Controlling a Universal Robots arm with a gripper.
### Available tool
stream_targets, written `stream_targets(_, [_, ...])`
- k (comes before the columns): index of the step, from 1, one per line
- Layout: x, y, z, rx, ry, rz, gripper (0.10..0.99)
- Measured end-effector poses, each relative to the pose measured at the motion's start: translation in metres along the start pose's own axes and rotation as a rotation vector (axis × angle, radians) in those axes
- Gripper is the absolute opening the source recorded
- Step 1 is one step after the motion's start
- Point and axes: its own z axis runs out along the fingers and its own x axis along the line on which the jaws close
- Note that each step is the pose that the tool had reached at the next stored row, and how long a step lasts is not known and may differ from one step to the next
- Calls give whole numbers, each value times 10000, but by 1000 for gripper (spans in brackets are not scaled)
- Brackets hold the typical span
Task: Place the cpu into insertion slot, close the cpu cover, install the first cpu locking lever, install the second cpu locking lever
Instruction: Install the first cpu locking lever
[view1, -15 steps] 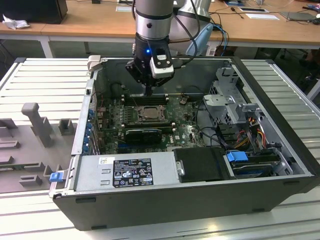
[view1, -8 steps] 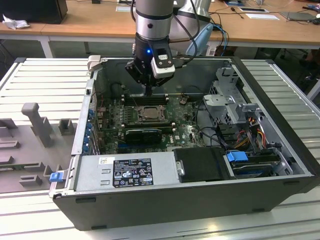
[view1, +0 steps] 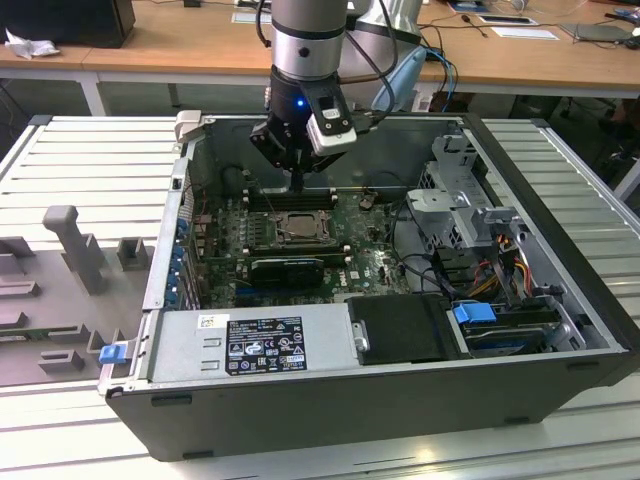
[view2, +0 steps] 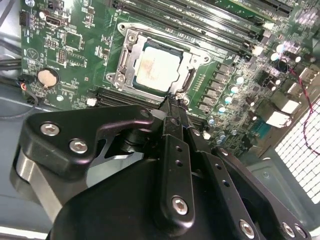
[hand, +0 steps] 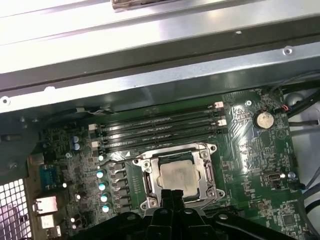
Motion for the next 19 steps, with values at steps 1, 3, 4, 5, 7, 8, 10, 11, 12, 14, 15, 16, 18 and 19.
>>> stream_targets(1, [0, 0, 0, 2, 3, -89, 106])
stream_targets(3, [0, 0, 0, 6, 9, -244, 106])
stream_targets(4, [0, 0, 0, 8, 14, -363, 106])
stream_targets(5, [0, 0, 0, 12, 18, -485, 106])
stream_targets(7, [0, 0, 0, 15, 23, -597, 106])
stream_targets(8, [0, 0, 0, 17, 26, -686, 106])
stream_targets(10, [0, 0, 0, 18, 30, -779, 106])
stream_targets(11, [0, 0, 0, 20, 32, -838, 106])
stream_targets(12, [0, 0, 0, 21, 34, -880, 106])
stream_targets(14, [0, 0, 0, 24, 38, -1007, 106])
stream_targets(15, [1, 0, 0, 25, 36, -1019, 106])
stream_targets(16, [7, -1, 1, 24, 31, -1021, 106])
stream_targets(18, [55, -10, 2, 19, 7, -1021, 106])
stream_targets(19, [81, -14, 3, 16, -8, -1023, 106])
